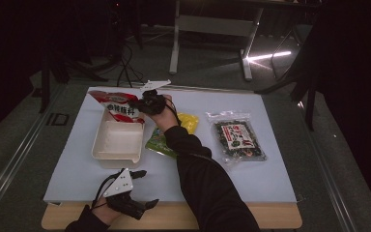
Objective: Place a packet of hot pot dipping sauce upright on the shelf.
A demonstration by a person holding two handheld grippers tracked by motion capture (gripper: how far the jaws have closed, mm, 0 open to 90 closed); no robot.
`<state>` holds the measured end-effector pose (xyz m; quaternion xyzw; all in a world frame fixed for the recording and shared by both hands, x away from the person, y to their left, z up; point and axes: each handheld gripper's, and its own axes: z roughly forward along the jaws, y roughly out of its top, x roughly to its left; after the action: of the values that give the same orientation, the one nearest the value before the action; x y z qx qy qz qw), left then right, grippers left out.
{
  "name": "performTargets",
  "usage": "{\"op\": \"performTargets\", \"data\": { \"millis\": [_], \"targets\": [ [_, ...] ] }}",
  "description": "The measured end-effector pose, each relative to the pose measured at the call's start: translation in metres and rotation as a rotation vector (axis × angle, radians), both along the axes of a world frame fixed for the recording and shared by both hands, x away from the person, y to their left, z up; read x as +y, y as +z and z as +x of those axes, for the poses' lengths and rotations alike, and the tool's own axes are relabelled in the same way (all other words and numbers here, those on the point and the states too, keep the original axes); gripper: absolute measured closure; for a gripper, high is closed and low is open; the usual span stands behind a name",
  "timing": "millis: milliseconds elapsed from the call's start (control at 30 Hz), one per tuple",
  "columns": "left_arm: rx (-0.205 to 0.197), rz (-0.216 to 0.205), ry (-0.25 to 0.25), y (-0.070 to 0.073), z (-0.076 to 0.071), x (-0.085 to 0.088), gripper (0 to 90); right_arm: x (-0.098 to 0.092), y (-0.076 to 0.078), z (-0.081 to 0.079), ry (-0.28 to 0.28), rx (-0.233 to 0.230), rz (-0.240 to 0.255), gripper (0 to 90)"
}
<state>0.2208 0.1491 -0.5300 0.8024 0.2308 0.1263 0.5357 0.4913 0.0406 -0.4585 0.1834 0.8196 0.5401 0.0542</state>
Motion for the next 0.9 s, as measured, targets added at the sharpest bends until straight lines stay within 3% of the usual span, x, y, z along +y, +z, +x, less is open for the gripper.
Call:
{"op": "performTargets", "data": {
  "millis": [100, 300, 433, 633, 767, 900],
  "targets": [
    [-0.002, 0.0, 0.0, 0.0, 0.0, 0.0, 1.6, -0.001, 0.0, 0.0, 0.005, 0.019, 0.028, 89.8],
    [0.002, 0.001, -0.005, 0.0, 0.0, -0.001, 1.6, -0.001, 0.021, -0.003, 0.001, -0.031, 0.063, 89.9],
    [0.001, 0.005, -0.007, -0.001, 0.001, -0.001, 1.6, -0.006, 0.02, -0.001, -0.023, -0.017, 0.113, 89.9],
    [-0.003, 0.004, -0.008, 0.0, 0.001, -0.002, 1.6, -0.004, 0.003, -0.002, -0.031, 0.003, 0.081, 89.8],
    [-0.003, 0.005, -0.01, 0.0, 0.001, -0.002, 1.6, 0.0, -0.005, -0.004, -0.028, 0.015, 0.032, 88.7],
    [-0.004, 0.007, -0.013, 0.0, 0.001, -0.003, 1.6, -0.005, 0.002, -0.003, -0.047, 0.007, -0.001, 76.4]
  ]
}}
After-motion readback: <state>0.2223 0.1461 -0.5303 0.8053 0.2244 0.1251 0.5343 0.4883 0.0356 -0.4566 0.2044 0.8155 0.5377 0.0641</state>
